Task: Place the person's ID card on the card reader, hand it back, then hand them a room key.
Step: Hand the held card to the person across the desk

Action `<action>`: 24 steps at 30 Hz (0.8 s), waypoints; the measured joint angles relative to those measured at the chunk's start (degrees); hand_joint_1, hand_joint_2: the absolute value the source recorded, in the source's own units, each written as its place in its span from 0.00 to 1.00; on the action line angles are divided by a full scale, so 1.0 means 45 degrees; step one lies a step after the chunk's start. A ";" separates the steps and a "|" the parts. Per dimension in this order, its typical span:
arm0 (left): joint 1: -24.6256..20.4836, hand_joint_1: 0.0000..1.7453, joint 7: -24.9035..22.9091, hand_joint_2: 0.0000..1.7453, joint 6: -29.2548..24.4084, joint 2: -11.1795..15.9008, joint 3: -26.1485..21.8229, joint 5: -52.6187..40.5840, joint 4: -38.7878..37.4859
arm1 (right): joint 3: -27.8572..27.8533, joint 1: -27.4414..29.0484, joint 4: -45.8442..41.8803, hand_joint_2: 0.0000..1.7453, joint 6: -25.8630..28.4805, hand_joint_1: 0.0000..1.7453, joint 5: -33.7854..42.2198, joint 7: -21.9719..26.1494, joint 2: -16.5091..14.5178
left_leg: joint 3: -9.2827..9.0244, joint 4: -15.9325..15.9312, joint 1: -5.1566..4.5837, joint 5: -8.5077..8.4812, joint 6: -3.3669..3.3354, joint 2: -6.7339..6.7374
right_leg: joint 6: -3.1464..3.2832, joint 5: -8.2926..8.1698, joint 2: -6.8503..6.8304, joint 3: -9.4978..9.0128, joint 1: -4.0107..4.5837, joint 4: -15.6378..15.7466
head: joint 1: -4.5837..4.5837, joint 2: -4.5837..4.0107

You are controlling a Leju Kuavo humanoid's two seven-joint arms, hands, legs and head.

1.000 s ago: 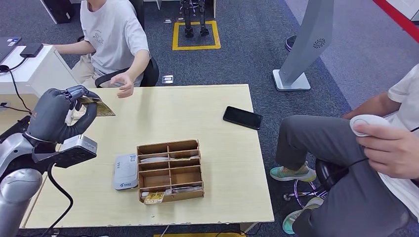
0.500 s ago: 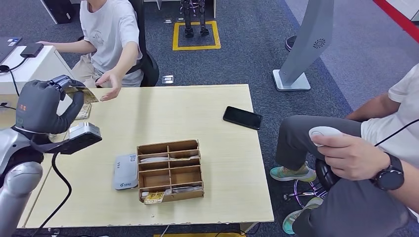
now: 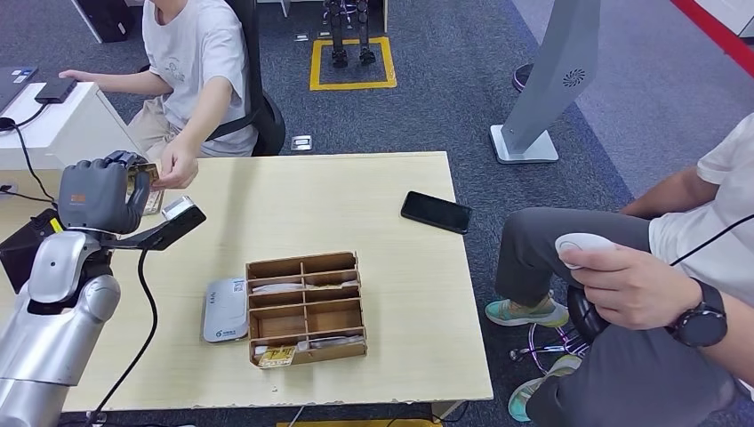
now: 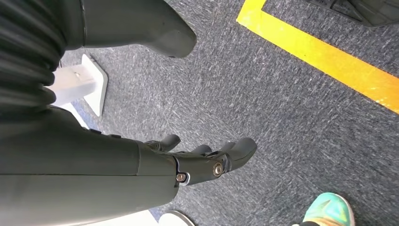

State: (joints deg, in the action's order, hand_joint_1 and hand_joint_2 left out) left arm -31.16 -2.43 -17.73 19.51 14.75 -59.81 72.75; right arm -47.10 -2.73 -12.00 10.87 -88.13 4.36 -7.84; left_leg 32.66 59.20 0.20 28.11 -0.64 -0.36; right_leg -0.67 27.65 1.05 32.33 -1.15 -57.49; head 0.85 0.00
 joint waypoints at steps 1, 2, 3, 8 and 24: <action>0.0000 1.00 -0.0004 1.00 -0.0004 -0.0035 -0.0051 -0.0025 -0.0114 | 0.0017 0.0000 0.0000 1.00 0.0002 0.00 -0.0001 0.0023 -0.0001 | 0.0000 0.0000 0.0000 0.0000 0.0000 0.0000 | 0.0000 0.0000 0.0000 0.0001 0.0000 0.0000 | 0.0000 0.0000; 0.0001 1.00 -0.0005 1.00 -0.0004 -0.0067 -0.0100 -0.0040 -0.0205 | 0.0029 0.0000 0.0000 1.00 0.0006 0.00 -0.0002 0.0047 -0.0001 | 0.0001 0.0000 0.0000 0.0000 0.0000 0.0000 | 0.0000 0.0000 0.0000 0.0001 0.0000 0.0000 | 0.0000 0.0000; 0.0001 1.00 -0.0005 1.00 -0.0004 -0.0097 -0.0142 -0.0047 -0.0283 | 0.0039 0.0000 0.0000 1.00 0.0008 0.00 -0.0004 0.0072 -0.0003 | 0.0001 0.0000 0.0000 0.0000 0.0000 0.0000 | 0.0000 0.0000 0.0000 0.0001 0.0000 0.0000 | -0.0001 0.0000; 0.0002 1.00 -0.0005 1.00 0.0001 -0.0204 -0.0265 -0.0075 -0.0546 | 0.0053 0.0000 0.0000 1.00 0.0012 0.00 -0.0005 0.0123 -0.0022 | 0.0001 0.0000 0.0000 0.0000 0.0000 0.0000 | 0.0000 -0.0001 0.0000 0.0001 0.0000 0.0000 | -0.0002 0.0000; 0.0145 0.00 0.0196 1.00 -0.0138 -0.0310 -0.0547 -0.0077 -0.0766 | 0.0063 0.0000 0.0000 1.00 0.0029 0.00 -0.0005 0.0125 -0.0030 | 0.0005 -0.0001 0.0000 0.0000 0.0000 -0.0002 | 0.0000 -0.0001 -0.0003 -0.0003 0.0000 0.0000 | -0.0004 0.0000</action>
State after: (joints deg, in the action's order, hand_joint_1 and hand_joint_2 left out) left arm -30.51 -1.55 -18.35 18.12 12.29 -60.16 69.30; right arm -46.82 -2.73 -12.00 11.01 -88.15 4.92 -7.98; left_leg 32.69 59.20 0.20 28.10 -0.63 -0.37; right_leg -0.67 27.64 1.04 32.31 -1.15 -57.49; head 0.83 0.00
